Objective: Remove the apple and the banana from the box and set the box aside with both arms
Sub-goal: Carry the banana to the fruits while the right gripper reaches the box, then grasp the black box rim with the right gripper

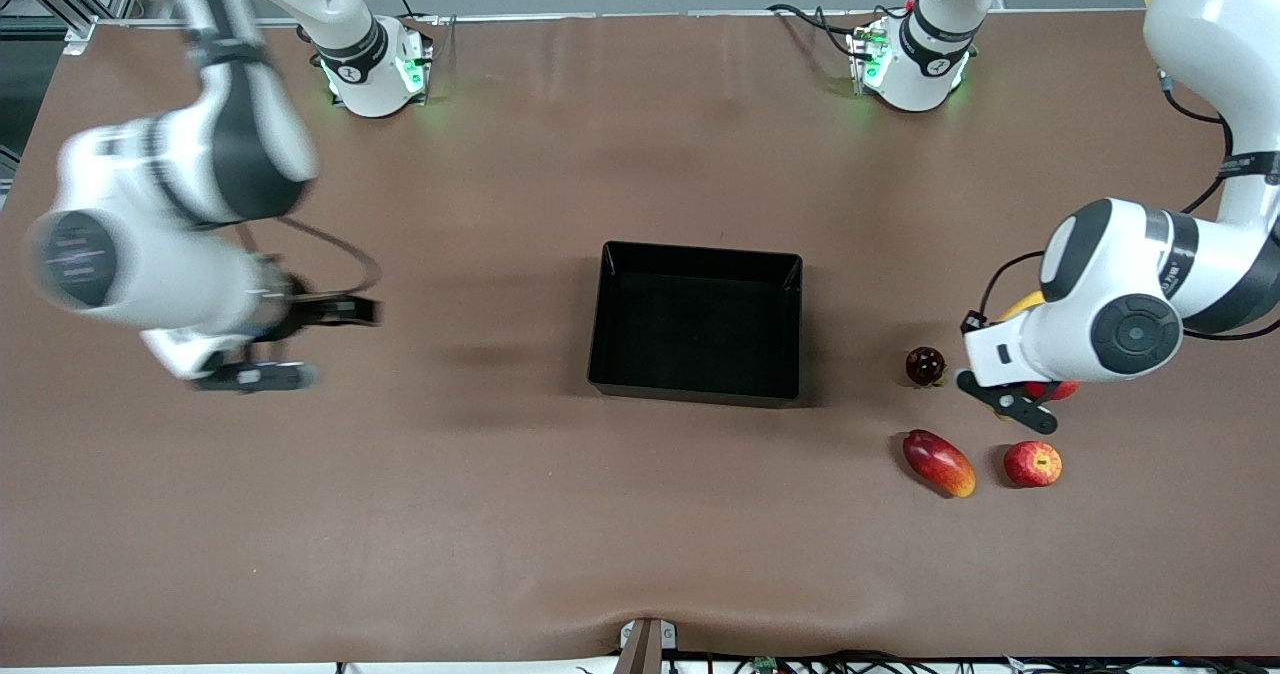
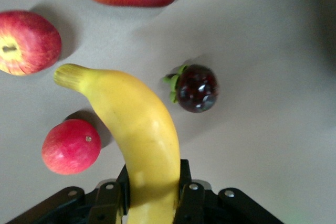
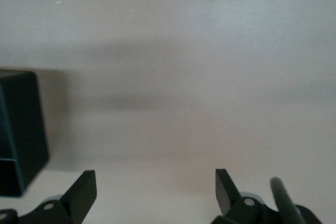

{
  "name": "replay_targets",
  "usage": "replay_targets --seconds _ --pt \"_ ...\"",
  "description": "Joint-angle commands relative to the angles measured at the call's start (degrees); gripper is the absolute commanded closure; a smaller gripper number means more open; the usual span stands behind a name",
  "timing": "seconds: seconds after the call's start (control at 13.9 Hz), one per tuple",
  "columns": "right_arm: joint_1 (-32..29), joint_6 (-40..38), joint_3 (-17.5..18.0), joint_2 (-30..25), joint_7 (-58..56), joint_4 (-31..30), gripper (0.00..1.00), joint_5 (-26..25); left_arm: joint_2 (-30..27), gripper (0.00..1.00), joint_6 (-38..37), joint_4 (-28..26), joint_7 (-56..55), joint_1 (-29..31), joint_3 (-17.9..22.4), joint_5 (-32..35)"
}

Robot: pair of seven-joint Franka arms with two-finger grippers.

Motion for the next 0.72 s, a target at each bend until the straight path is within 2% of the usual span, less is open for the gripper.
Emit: replay_targets --seconds 0.0,0.22,0.5,0.65 --pt "6.9 3.6 -0.8 1.3 6.5 -2.4 0.0 0.4 -2.9 1.0 7.7 -8.7 0.7 3.6 -1.2 1.0" --pt "12.1 10.1 -0.8 6.1 10.4 -2.4 0.0 0.4 -2.1 1.0 14.7 -12.5 1.0 6.9 -1.2 4.3" --pt "19.4 21.3 -0.8 13.8 18.9 -2.0 0.0 0.4 0.6 1.0 18.8 -12.8 0.9 7.6 -0.9 6.4" --pt "21.5 25.4 -0.8 15.3 22.7 -1.7 0.0 0.5 2.2 1.0 20.8 -12.9 0.9 8.7 -0.9 7.2"
